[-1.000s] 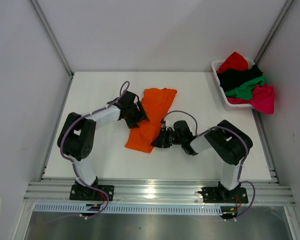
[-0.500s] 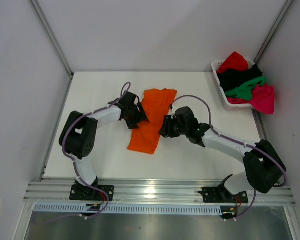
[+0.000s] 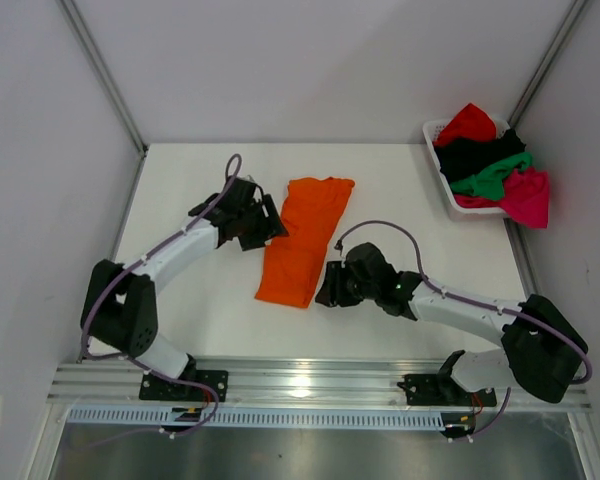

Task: Fold and stack the t-shirts
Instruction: Fold the tshirt

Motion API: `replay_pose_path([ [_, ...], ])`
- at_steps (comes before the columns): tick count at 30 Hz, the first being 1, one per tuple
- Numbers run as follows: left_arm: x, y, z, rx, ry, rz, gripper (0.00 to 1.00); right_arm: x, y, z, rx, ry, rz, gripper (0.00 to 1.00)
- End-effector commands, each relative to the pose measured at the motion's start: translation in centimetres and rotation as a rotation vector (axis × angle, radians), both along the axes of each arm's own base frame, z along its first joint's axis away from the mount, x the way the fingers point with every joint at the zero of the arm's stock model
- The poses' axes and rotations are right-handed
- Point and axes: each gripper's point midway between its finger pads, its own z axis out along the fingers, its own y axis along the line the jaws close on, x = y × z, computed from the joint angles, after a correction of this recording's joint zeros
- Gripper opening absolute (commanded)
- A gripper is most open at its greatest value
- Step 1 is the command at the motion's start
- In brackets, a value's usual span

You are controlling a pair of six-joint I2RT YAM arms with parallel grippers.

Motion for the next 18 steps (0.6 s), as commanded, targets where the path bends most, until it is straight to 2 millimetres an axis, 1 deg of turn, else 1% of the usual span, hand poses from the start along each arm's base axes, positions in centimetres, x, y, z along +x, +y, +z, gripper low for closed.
replay_pose_path([
  [1,-0.9,2.3,1.8,0.058,-0.060,0.030,0.73,0.4,3.2,4.9,0.190,-0.102,0.018,0.46],
  [2,-1.1,2.6,3.2,0.043,-0.101,0.047,0.73,0.6,4.0,5.8,0.229,-0.131,0.031,0.46],
  [3,-1.4,2.9,3.3,0.046,-0.110,0.058,0.73,0.2,4.7,6.5,0.254,-0.142,0.054,0.46],
  [4,-1.4,3.3,3.9,0.050,-0.133,0.073,0.73,0.2,5.2,7.0,0.271,-0.155,0.068,0.46],
  [5,-1.5,4.0,5.0,0.056,-0.172,0.101,0.73,0.3,5.9,7.5,0.288,-0.171,0.082,0.46],
  [6,-1.5,4.3,5.5,0.060,-0.189,0.113,0.73,0.2,6.7,8.5,0.308,-0.186,0.104,0.46],
  [7,-1.5,4.7,5.7,0.068,-0.204,0.125,0.74,0.3,7.2,8.9,0.315,-0.202,0.121,0.46],
  [8,-1.7,4.9,6.2,0.070,-0.218,0.131,0.74,0.5,7.8,8.5,0.305,-0.203,0.132,0.46],
  [10,-1.9,5.2,6.3,0.084,-0.216,0.140,0.74,1.1,9.0,9.1,0.326,-0.236,0.163,0.46],
  [11,-2.0,5.5,6.3,0.089,-0.214,0.146,0.74,1.3,9.5,8.8,0.326,-0.243,0.169,0.46],
  [12,-2.2,5.5,6.5,0.086,-0.220,0.147,0.74,1.8,10.0,6.8,0.295,-0.222,0.170,0.46],
  [13,-2.4,5.7,6.6,0.088,-0.224,0.154,0.74,2.3,10.8,7.1,0.310,-0.239,0.182,0.46],
  [14,-2.6,5.9,6.4,0.090,-0.227,0.158,0.74,2.7,11.3,6.5,0.299,-0.248,0.194,0.46],
  [15,-2.8,6.2,7.2,0.084,-0.250,0.165,0.74,3.1,11.8,4.3,0.266,-0.222,0.195,0.45],
  [16,-2.9,6.4,7.3,0.088,-0.257,0.172,0.74,3.6,12.8,4.7,0.287,-0.234,0.209,0.45],
  [17,-3.0,6.8,7.5,0.098,-0.271,0.185,0.74,3.9,13.2,4.0,0.283,-0.228,0.216,0.45],
  [18,-3.2,7.1,8.4,0.093,-0.294,0.190,0.74,4.2,13.7,1.8,0.256,-0.193,0.217,0.45],
])
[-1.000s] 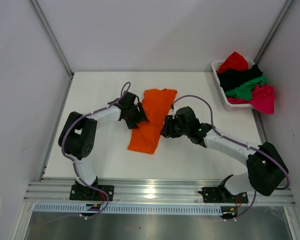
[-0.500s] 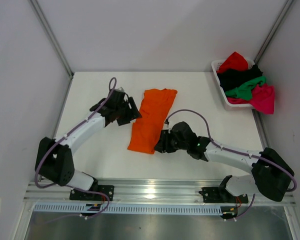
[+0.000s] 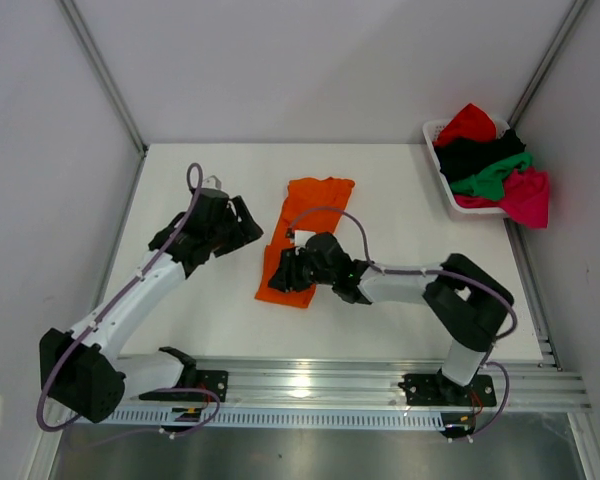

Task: Fold and stack the t-shirts
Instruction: Fold the tshirt

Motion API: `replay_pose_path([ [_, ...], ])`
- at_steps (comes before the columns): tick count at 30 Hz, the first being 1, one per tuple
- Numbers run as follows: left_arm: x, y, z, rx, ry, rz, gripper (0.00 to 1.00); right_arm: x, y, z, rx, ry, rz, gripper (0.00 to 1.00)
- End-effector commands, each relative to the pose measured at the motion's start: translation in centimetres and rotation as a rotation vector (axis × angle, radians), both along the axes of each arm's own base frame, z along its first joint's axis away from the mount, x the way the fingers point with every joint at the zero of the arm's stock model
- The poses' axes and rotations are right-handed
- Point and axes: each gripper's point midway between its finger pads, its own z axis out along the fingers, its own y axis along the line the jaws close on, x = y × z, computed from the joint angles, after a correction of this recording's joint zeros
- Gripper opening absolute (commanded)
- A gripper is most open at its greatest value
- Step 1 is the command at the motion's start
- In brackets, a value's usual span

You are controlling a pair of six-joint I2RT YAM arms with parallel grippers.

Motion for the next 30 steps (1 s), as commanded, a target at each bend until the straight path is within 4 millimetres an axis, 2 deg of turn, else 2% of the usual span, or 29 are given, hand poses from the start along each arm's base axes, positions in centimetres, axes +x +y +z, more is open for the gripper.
replay_pose_path([
  [1,-0.2,1.9,2.1,0.030,-0.082,0.056,0.74,1.8,2.9,-0.2,0.048,-0.049,0.047,0.44],
  [3,-0.6,2.3,2.4,0.040,-0.084,0.063,0.74,2.0,3.7,-1.3,0.050,-0.025,0.060,0.44],
  [4,-0.8,2.6,2.8,0.040,-0.092,0.068,0.74,2.1,4.0,-2.6,0.038,-0.006,0.065,0.44],
  [6,-1.1,2.9,3.0,0.045,-0.100,0.076,0.75,2.4,4.6,-2.7,0.049,-0.006,0.073,0.43],
  [7,-1.3,3.0,3.6,0.037,-0.120,0.075,0.75,2.4,4.7,-3.5,0.038,0.005,0.073,0.43],
  [11,-1.7,3.4,4.1,0.036,-0.143,0.085,0.75,2.5,4.7,-3.8,0.030,0.015,0.070,0.43],
  [14,-1.8,3.5,4.5,0.032,-0.153,0.087,0.75,2.0,3.9,-4.3,0.011,0.038,0.061,0.43],
  [15,-1.8,3.5,4.7,0.030,-0.157,0.087,0.75,2.0,4.0,-3.8,0.019,0.035,0.060,0.43],
  [17,-1.9,3.5,4.9,0.029,-0.158,0.088,0.75,1.1,3.0,-4.6,-0.002,0.068,0.060,0.43],
  [18,-1.9,3.6,5.1,0.028,-0.164,0.090,0.75,0.9,2.7,-4.2,0.001,0.066,0.056,0.43],
  [19,-1.9,3.6,5.2,0.028,-0.168,0.091,0.75,0.2,1.7,-5.1,-0.025,0.087,0.052,0.43],
  [22,-1.8,3.9,5.6,0.033,-0.182,0.100,0.76,-0.7,0.3,-5.0,-0.043,0.105,0.039,0.43],
  [23,-1.8,4.0,5.7,0.037,-0.182,0.102,0.76,-1.5,-0.5,-5.8,-0.062,0.125,0.038,0.43],
  [25,-1.8,4.1,5.9,0.040,-0.186,0.105,0.76,-1.9,-1.3,-5.4,-0.064,0.130,0.029,0.43],
  [26,-1.7,4.1,6.0,0.039,-0.188,0.105,0.76,-2.4,-2.1,-6.1,-0.083,0.141,0.025,0.43],
  [29,-1.7,4.3,6.1,0.043,-0.188,0.109,0.76,-2.9,-3.4,-5.7,-0.100,0.130,0.008,0.43],
  [30,-1.6,4.3,6.2,0.042,-0.190,0.108,0.76,-3.1,-4.0,-6.1,-0.118,0.134,-0.002,0.43],
])
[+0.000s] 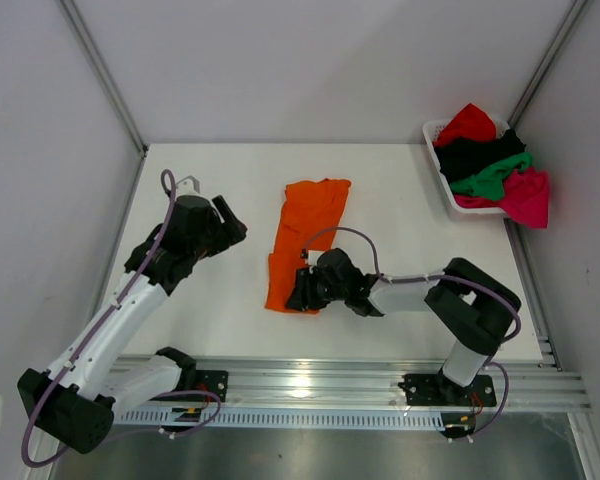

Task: Fold and stack the t-shirts
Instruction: Fold the tshirt

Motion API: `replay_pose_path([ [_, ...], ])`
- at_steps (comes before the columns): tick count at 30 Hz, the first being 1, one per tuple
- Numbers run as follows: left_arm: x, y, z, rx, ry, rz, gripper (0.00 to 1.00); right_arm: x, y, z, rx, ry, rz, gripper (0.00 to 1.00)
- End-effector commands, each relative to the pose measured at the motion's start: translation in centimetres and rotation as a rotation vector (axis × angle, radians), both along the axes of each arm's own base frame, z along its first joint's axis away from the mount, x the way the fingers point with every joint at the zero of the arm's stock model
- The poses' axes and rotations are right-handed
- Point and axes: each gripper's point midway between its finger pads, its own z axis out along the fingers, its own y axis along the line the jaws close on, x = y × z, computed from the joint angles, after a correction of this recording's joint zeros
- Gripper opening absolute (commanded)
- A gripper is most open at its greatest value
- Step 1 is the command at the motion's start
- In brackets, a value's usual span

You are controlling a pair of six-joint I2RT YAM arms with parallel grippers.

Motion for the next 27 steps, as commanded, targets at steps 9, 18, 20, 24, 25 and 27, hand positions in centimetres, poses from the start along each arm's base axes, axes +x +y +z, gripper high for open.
replay_pose_path([
  [9,0.5,1.2,1.7,0.021,-0.048,0.022,0.76,-1.7,-5.1,0.1,-0.085,-0.013,-0.063,0.43],
  [18,0.8,0.6,0.8,0.004,-0.032,0.003,0.76,-1.6,-5.5,3.0,-0.031,-0.062,-0.085,0.43],
  [20,0.8,0.6,0.4,0.009,-0.018,0.003,0.76,-1.5,-5.6,3.8,-0.028,-0.073,-0.093,0.43],
  [24,0.9,0.5,0.0,0.010,-0.013,0.000,0.76,-2.1,-6.0,6.0,0.017,-0.066,-0.139,0.46],
  [25,0.9,0.4,0.0,0.008,-0.012,-0.002,0.76,-2.1,-6.2,7.1,0.052,-0.074,-0.154,0.47],
  [27,1.0,0.2,-0.3,0.005,-0.007,-0.006,0.77,-2.3,-7.0,7.3,0.072,-0.065,-0.198,0.47],
])
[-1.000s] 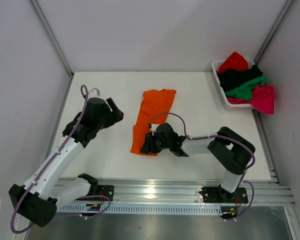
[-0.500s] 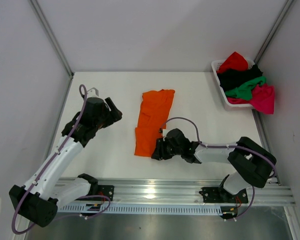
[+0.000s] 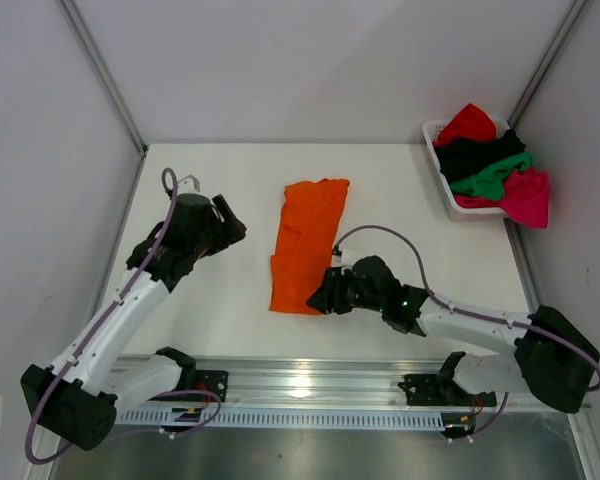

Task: Fold and stack the t-shirts
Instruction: Fold the tshirt

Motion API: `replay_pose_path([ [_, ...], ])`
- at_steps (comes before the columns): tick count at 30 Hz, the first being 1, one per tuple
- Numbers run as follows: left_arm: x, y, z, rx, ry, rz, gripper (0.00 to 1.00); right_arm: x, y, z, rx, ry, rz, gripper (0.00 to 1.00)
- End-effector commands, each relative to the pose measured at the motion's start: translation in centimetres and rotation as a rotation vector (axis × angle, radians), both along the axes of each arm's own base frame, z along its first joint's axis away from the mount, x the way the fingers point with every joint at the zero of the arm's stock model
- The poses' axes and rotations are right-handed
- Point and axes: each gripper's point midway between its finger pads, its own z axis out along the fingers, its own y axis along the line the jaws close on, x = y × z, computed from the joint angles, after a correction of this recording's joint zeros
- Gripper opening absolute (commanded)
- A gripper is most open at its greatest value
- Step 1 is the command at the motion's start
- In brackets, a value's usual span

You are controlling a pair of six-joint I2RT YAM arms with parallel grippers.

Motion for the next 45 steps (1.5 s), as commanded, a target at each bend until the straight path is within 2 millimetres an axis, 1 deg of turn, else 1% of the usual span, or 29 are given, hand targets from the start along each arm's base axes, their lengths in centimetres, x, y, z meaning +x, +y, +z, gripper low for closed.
replay_pose_path([
  [1,0.7,-0.3,0.3,-0.011,-0.023,-0.016,0.76,0.0,-1.1,1.5,0.068,0.025,-0.106,0.48],
  [2,0.7,-0.3,0.2,-0.011,-0.020,-0.017,0.76,0.4,-1.6,2.5,0.099,0.008,-0.154,0.50],
  [3,0.7,-0.4,0.1,-0.013,-0.017,-0.019,0.76,0.5,-1.9,2.7,0.119,0.013,-0.182,0.53],
  [4,0.8,-0.5,0.2,-0.015,-0.018,-0.022,0.76,0.2,-2.5,1.8,0.122,0.037,-0.206,0.57],
  [5,0.9,-0.6,0.2,-0.017,-0.017,-0.024,0.76,0.5,-2.8,1.9,0.152,0.057,-0.259,0.57],
  [6,1.0,-0.7,0.2,-0.017,-0.017,-0.027,0.76,0.5,-2.8,1.9,0.175,0.065,-0.270,0.58],
  [7,1.0,-0.8,0.2,-0.021,-0.017,-0.031,0.76,0.1,-3.0,0.9,0.169,0.089,-0.277,0.58],
  [8,1.0,-0.8,0.3,-0.020,-0.019,-0.032,0.76,0.0,-3.0,0.4,0.174,0.120,-0.291,0.58],
  [9,1.1,-0.9,0.2,-0.019,-0.016,-0.035,0.76,0.0,-2.8,0.3,0.189,0.126,-0.291,0.58],
  [10,1.1,-1.0,0.2,-0.022,-0.015,-0.039,0.76,-0.3,-3.0,-0.4,0.188,0.141,-0.294,0.58],
  [12,1.1,-1.0,0.2,-0.021,-0.013,-0.039,0.76,-0.4,-2.8,-0.7,0.213,0.159,-0.300,0.58],
  [14,1.1,-1.0,0.1,-0.023,-0.011,-0.039,0.76,-0.5,-3.1,-1.7,0.203,0.177,-0.312,0.58],
  [18,1.1,-1.2,0.2,-0.031,-0.012,-0.044,0.76,-0.6,-2.8,-3.0,0.216,0.205,-0.320,0.58],
  [19,1.1,-1.1,0.2,-0.031,-0.013,-0.044,0.76,-0.5,-2.7,-3.7,0.203,0.215,-0.326,0.58],
  [21,1.0,-1.1,0.2,-0.030,-0.012,-0.043,0.76,-0.2,-2.3,-3.6,0.222,0.210,-0.324,0.58],
  [22,1.0,-1.1,0.1,-0.028,-0.013,-0.042,0.76,-0.2,-2.2,-4.3,0.206,0.218,-0.326,0.58],
  [25,0.9,-0.8,0.3,-0.020,-0.015,-0.037,0.76,-0.4,-1.4,-4.5,0.218,0.234,-0.294,0.58],
  [26,0.9,-0.8,0.4,-0.018,-0.019,-0.035,0.76,-0.3,-1.3,-4.9,0.216,0.240,-0.295,0.58],
  [32,0.9,-0.7,0.5,-0.015,-0.022,-0.032,0.76,0.1,-1.1,-6.2,0.225,0.267,-0.298,0.58],
  [34,1.0,-0.8,0.5,-0.018,-0.022,-0.034,0.76,0.1,-0.9,-6.4,0.222,0.271,-0.292,0.58],
  [35,1.0,-0.8,0.4,-0.016,-0.018,-0.036,0.76,0.3,-0.7,-6.2,0.233,0.270,-0.289,0.58],
  [37,1.0,-0.8,0.2,-0.014,-0.012,-0.036,0.76,0.3,-0.7,-6.6,0.229,0.279,-0.287,0.57],
  [41,1.0,-0.6,0.4,-0.012,-0.018,-0.030,0.76,0.5,-0.5,-6.4,0.236,0.279,-0.285,0.57],
  [45,0.9,-0.5,0.6,-0.008,-0.026,-0.024,0.76,0.7,-0.3,-6.5,0.233,0.276,-0.286,0.53],
])
